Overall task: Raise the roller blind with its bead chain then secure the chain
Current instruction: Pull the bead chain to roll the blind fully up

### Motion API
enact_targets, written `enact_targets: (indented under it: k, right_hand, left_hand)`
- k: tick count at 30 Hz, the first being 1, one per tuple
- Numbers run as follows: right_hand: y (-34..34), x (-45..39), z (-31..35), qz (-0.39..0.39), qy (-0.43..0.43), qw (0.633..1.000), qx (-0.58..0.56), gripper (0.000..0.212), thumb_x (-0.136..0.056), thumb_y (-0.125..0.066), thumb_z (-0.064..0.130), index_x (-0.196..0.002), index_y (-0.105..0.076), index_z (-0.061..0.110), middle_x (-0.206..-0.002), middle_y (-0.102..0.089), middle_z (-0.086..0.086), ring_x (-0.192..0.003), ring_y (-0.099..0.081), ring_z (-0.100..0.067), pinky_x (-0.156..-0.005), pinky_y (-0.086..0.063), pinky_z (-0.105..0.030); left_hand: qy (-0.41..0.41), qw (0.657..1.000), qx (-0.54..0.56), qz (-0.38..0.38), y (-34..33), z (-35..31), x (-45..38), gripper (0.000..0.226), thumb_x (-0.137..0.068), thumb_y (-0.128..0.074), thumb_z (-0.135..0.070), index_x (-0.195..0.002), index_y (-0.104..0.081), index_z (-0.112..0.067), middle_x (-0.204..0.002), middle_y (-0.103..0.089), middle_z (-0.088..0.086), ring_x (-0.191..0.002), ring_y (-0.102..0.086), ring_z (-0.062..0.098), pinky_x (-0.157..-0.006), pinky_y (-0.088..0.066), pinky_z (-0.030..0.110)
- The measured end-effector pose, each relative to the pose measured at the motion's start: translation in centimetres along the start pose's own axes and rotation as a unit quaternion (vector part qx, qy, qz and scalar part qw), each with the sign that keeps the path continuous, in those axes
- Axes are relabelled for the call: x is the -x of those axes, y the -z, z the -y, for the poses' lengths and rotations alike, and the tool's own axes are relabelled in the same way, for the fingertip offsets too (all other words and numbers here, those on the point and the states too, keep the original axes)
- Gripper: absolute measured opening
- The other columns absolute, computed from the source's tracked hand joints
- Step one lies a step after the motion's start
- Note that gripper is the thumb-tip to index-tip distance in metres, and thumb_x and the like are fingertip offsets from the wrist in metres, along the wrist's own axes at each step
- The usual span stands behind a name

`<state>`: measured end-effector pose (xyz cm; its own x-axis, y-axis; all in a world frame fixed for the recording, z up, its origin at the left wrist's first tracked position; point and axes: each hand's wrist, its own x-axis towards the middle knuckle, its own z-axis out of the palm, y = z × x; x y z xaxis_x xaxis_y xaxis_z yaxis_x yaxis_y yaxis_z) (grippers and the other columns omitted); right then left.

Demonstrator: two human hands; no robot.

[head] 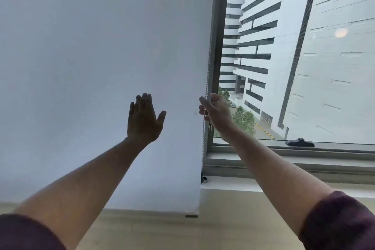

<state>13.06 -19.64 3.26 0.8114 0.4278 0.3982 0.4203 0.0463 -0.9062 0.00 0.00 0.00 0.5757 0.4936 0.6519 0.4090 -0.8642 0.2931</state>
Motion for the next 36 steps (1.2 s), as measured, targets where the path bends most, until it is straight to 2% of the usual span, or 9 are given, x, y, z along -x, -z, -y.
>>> enact_targets:
  k: [5,9,13,17,21,24,26,29,36]
  right_hand:
    - [-0.8,0.6,-0.4,0.065,-0.007,0.995,-0.07,0.037,-0.102,-0.058,0.037,-0.122,-0.061,0.006,-0.085,-0.075,-0.009,-0.068,-0.071,-0.016,-0.07,-0.056,-0.038]
    - [-1.3,1.2,-1.3,-0.012,0.068,0.997,-0.044,0.035,-0.109,-0.044,0.026,-0.101,-0.074,0.009,-0.057,-0.047,0.003,-0.049,-0.041,-0.007,-0.051,-0.035,-0.023]
    - [-1.5,2.5,-2.3,-0.036,0.138,0.99,0.0,0.035,-0.108,-0.043,0.02,-0.09,-0.073,0.017,-0.052,-0.043,0.008,-0.049,-0.039,-0.011,-0.053,-0.034,-0.03]
    - [-1.7,3.1,-2.5,-0.043,0.152,0.987,-0.011,0.031,-0.105,-0.044,0.018,-0.085,-0.068,0.016,-0.052,-0.044,0.004,-0.049,-0.039,-0.01,-0.053,-0.033,-0.031]
    - [-2.2,3.9,-3.8,-0.041,0.137,0.99,-0.017,0.033,-0.102,-0.047,0.006,-0.073,-0.059,0.016,-0.051,-0.044,0.005,-0.048,-0.038,-0.011,-0.052,-0.031,-0.031]
    - [-2.5,4.0,-4.5,-0.046,0.128,0.989,-0.061,0.034,-0.099,-0.046,-0.003,-0.07,-0.053,0.013,-0.047,-0.041,0.008,-0.046,-0.034,-0.008,-0.048,-0.028,-0.027]
    - [-2.8,4.1,-4.4,-0.048,0.124,0.989,-0.067,0.038,-0.1,-0.046,0.001,-0.065,-0.049,0.017,-0.047,-0.041,0.008,-0.045,-0.033,-0.007,-0.046,-0.026,-0.029]
    - [-3.1,4.4,-4.5,-0.046,0.12,0.989,-0.067,0.033,-0.095,-0.044,0.012,-0.062,-0.045,0.019,-0.049,-0.041,0.004,-0.048,-0.033,-0.016,-0.048,-0.025,-0.041]
    - [-2.8,4.9,-5.5,-0.039,0.109,0.991,-0.065,0.032,-0.09,-0.042,0.012,-0.06,-0.045,0.024,-0.046,-0.043,0.01,-0.047,-0.034,-0.009,-0.046,-0.027,-0.025]
  left_hand:
    - [0.013,0.999,0.038,0.006,-1.7,-1.4,0.6,0.076,-0.101,-0.044,-0.049,-0.158,-0.019,-0.005,-0.168,-0.023,0.017,-0.158,-0.014,0.032,-0.129,-0.009,0.043]
    - [-0.004,0.993,0.118,-0.009,-2.0,-3.4,1.1,0.069,-0.1,-0.051,-0.044,-0.154,-0.029,-0.006,-0.162,-0.034,0.015,-0.152,-0.029,0.03,-0.125,-0.023,0.042]
    - [-0.075,0.968,0.239,-0.001,-1.7,-6.3,1.5,0.046,-0.102,-0.052,-0.026,-0.144,-0.046,-0.011,-0.147,-0.054,0.008,-0.135,-0.051,0.024,-0.115,-0.041,0.041]
    - [-0.032,0.893,0.438,0.097,-0.1,-9.9,0.7,0.03,-0.107,-0.041,-0.016,-0.13,-0.059,-0.01,-0.12,-0.073,0.01,-0.111,-0.07,0.024,-0.101,-0.054,0.042]
    - [0.019,0.806,0.575,0.139,2.1,-13.0,-0.7,0.037,-0.109,-0.033,-0.018,-0.119,-0.065,-0.002,-0.106,-0.076,0.017,-0.094,-0.074,0.031,-0.078,-0.06,0.037]
    - [0.042,0.751,0.638,0.166,3.2,-14.7,-1.3,0.042,-0.11,-0.029,-0.022,-0.11,-0.068,-0.006,-0.088,-0.076,0.011,-0.076,-0.072,0.026,-0.072,-0.059,0.036]
    - [0.053,0.723,0.667,0.17,3.1,-15.4,-1.2,0.043,-0.11,-0.031,-0.026,-0.089,-0.066,-0.01,-0.064,-0.06,0.005,-0.052,-0.055,0.018,-0.053,-0.049,0.03]
    - [0.062,0.723,0.67,0.155,2.2,-15.6,-0.8,0.045,-0.11,-0.033,-0.033,-0.069,-0.044,-0.018,-0.051,-0.034,-0.005,-0.039,-0.027,0.009,-0.039,-0.026,0.019]
    - [0.072,0.743,0.656,0.114,1.0,-15.8,0.0,0.044,-0.109,-0.036,-0.032,-0.067,-0.039,-0.019,-0.048,-0.034,-0.007,-0.037,-0.026,0.01,-0.036,-0.025,0.02]
